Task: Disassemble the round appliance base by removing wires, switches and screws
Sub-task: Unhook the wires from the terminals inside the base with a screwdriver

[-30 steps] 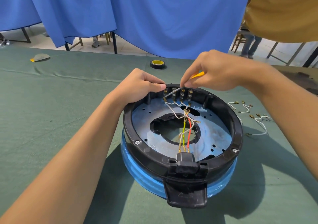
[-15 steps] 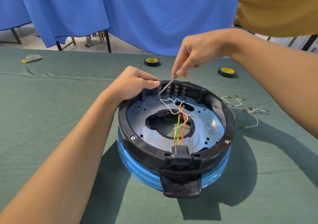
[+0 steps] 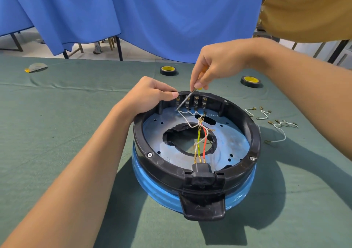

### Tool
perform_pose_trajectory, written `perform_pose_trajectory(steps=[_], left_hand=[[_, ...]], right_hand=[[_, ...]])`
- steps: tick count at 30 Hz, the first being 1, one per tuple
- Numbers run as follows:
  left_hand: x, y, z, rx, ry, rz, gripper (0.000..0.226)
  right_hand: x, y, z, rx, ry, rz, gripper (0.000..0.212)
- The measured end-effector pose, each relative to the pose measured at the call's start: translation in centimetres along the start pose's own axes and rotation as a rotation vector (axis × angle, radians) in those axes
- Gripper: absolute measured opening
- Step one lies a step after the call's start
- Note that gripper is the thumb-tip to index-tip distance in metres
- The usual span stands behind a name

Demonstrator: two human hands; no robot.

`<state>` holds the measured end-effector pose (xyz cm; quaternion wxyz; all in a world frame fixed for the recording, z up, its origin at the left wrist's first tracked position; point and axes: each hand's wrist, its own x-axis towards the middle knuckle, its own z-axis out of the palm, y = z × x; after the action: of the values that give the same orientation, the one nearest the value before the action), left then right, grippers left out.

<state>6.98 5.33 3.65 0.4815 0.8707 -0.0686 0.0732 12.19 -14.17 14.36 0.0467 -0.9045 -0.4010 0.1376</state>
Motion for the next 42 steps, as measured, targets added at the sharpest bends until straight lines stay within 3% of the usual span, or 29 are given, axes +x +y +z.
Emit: perform_pose_trajectory(steps=[13,19,24,32,36,38,42], left_hand=[[-0.3,0.3,0.1,-0.001,-0.002,-0.002,0.011],[-0.3,0.7,0.2,0.118,0.085,0.009,0.002],[-0.5,1.7,0.5,0.343,0.260,0.030,0.020],[-3.6,4.4,0.7,0.525,0.003,-0.055,0.036],[-7.5,4.5,3.2,0.643,0.240,0.009,0.034],[-8.7,4.3,3.9,0.578,0.350,-0.036,0.031],[-7.7,3.7,3.4,0.429,0.348,-0.059,0.030]], right_hand=[[-5.6,-0.3,2.2,-0.111,0.154,0.045,0.015],[-8.9,0.6,5.8,0.215,0.509,0.028,0.013],[-8.7,0.4,11.4,0.306,0.802,0.146,0.015],[-7.8,0.5,12.6,0.313,0.919,0.235,0.017],[-7.9,0.2,12.9,0.353,0.985,0.257,0.017],[-8.0,0.0,13.0,0.367,1.007,0.269,0.018],[-7.9,-0.6,13.1,0.419,1.068,0.311,0.019]])
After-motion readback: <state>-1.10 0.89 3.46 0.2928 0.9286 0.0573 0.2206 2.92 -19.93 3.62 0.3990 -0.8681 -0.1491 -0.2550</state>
